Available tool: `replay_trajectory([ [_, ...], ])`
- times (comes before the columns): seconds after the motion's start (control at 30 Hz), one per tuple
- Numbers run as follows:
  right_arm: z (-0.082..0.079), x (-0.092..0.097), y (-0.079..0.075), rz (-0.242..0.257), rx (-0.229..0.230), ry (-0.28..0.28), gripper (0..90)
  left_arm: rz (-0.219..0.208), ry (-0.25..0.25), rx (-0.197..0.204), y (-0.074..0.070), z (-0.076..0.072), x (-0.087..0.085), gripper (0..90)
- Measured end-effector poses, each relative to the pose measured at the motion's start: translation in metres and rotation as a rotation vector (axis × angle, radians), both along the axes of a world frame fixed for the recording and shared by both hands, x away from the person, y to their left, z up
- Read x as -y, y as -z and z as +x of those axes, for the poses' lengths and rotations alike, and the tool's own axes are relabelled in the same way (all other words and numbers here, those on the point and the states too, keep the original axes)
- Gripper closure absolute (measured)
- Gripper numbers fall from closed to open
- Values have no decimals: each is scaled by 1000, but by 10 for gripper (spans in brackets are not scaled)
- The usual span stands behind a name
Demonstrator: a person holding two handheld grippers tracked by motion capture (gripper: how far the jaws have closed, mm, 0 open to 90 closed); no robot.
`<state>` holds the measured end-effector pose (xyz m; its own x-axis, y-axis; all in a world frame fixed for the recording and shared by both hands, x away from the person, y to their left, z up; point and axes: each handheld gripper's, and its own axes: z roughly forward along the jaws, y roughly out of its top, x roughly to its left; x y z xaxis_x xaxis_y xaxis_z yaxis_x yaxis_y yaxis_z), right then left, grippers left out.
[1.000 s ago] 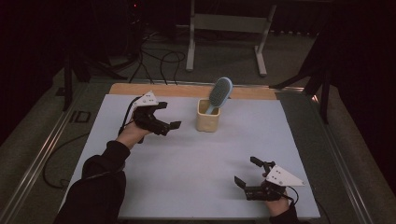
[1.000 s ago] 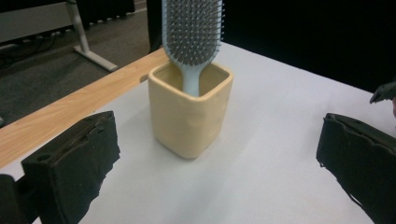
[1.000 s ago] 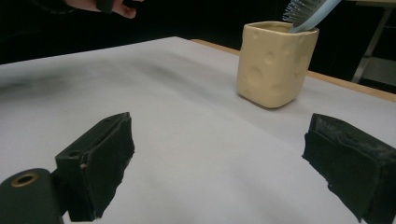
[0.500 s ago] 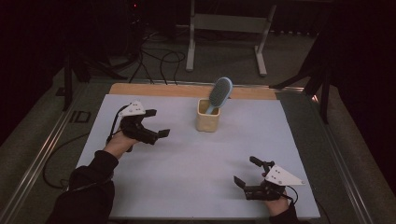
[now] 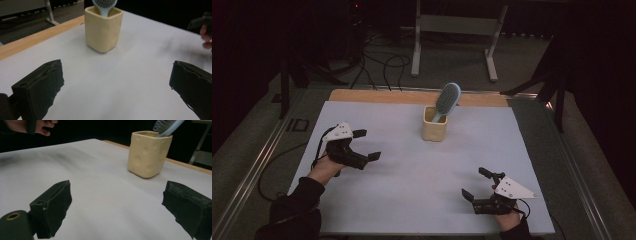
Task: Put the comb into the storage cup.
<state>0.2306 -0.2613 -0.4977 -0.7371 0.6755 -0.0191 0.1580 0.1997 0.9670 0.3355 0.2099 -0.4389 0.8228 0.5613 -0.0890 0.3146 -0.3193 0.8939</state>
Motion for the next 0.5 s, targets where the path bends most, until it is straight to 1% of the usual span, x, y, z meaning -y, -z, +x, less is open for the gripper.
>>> replay_trajectory([
  [0.03, 0, 0, 0, 0, 2, 0, 80, -2, -1, -2, 1, -3, -2, 0],
  [0.1, 0, 0, 0, 1, -2, 0, 80, 0, -6, 6, 3, -8, -5, 0],
  [0.23, 1, 0, 1, -3, -2, -2, 80, 0, -12, 0, 7, -16, -12, 0],
  [0.37, 0, -1, 0, -3, -2, 1, 80, 13, -21, 3, 12, -24, -18, 0],
  [0.5, 1, 0, 0, -3, -5, 2, 80, 5, -33, 3, 17, -34, -25, 0],
])
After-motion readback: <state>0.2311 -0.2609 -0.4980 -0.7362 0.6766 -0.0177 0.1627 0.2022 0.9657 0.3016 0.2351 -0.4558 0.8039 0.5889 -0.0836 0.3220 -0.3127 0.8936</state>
